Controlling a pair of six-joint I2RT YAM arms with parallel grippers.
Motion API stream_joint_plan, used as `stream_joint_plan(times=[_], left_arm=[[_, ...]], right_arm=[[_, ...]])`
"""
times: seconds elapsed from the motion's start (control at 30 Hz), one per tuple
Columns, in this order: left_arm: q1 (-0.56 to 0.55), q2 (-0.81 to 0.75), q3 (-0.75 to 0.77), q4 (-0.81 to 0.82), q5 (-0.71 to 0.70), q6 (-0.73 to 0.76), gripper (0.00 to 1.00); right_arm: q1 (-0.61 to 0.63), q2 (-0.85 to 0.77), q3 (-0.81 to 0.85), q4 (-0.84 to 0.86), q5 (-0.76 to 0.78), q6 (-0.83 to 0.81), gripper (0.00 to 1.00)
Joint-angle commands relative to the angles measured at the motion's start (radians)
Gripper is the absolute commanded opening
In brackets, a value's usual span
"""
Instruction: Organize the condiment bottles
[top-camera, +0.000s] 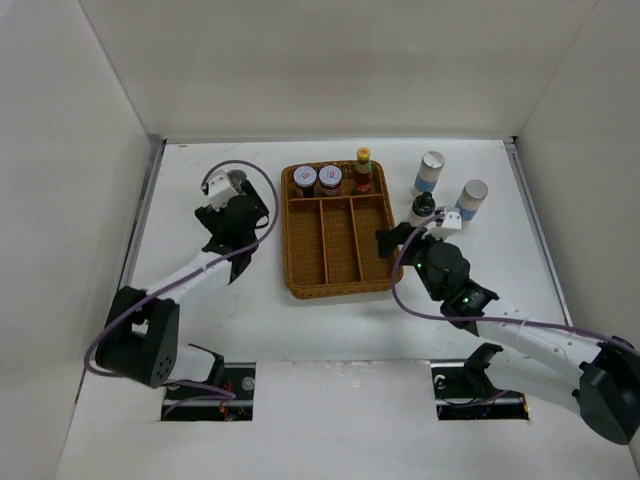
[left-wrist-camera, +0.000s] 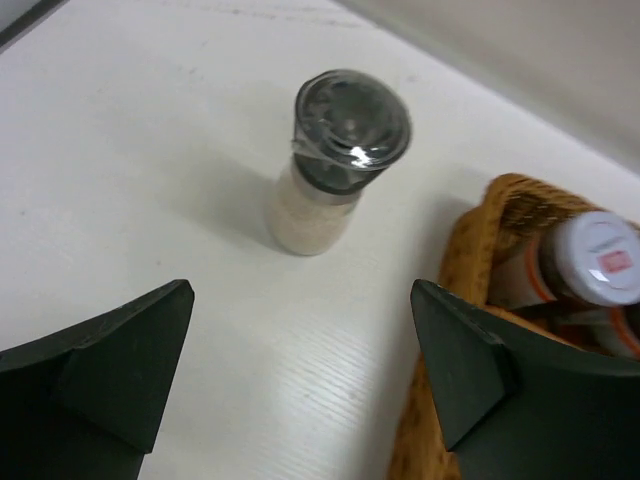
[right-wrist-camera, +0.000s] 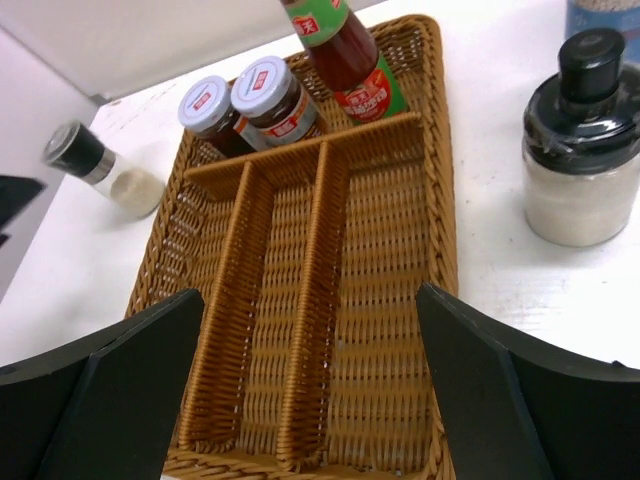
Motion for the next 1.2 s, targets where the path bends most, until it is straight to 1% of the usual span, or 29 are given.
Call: stream_joint_plan(times=[0.0, 0.13, 0.3, 0.53, 0.7, 0.77, 0.8, 0.87, 0.9, 1.03, 1.1, 1.17], left_arm=[[0.062, 0.074, 0.107, -0.029, 0.024, 0.031, 0.93], [0.096, 0.198, 0.245, -0.013, 0.113, 0.068, 0.94], [0.093, 0.325, 0.382, -0.021, 0.101, 0.125, 0.94], [0.119, 0.465, 0.503, -0.029, 0.084, 0.174, 0.94], [0.127, 0.496, 0.543, -0.021, 0.072, 0.186, 0.92], [0.133, 0.508, 0.555, -0.019, 0.077, 0.191, 0.86], [0.136, 0.514, 0.561, -0.019, 0.081, 0.194, 0.80], [0.142, 0.513, 0.561, -0.015, 0.081, 0.199, 0.63], [0.142, 0.507, 0.554, -0.009, 0.075, 0.199, 0.56], [0.142, 0.444, 0.480, 0.007, 0.060, 0.193, 0.39], [0.136, 0.376, 0.422, 0.037, 0.051, 0.183, 0.36], [0.118, 0.298, 0.381, 0.066, 0.038, 0.183, 0.35]], right_arm=[[0.005, 0.011, -0.025, 0.138, -0.050, 0.009, 0.95], [0.027, 0.066, -0.014, 0.147, -0.075, 0.009, 0.96], [0.030, 0.076, -0.011, 0.141, -0.076, 0.006, 0.98], [0.030, 0.056, -0.017, 0.138, -0.076, 0.003, 1.00], [0.030, 0.065, -0.017, 0.138, -0.076, 0.002, 1.00], [0.030, 0.066, -0.017, 0.136, -0.076, 0.002, 1.00], [0.030, 0.066, -0.017, 0.136, -0.076, 0.002, 1.00], [0.030, 0.065, -0.017, 0.136, -0.076, 0.002, 1.00], [0.030, 0.062, -0.020, 0.136, -0.075, 0.002, 1.00], [0.015, 0.043, -0.029, 0.129, -0.075, 0.009, 1.00], [0.010, 0.028, -0.034, 0.126, -0.071, 0.009, 1.00], [0.010, 0.028, -0.037, 0.130, -0.070, 0.011, 1.00]])
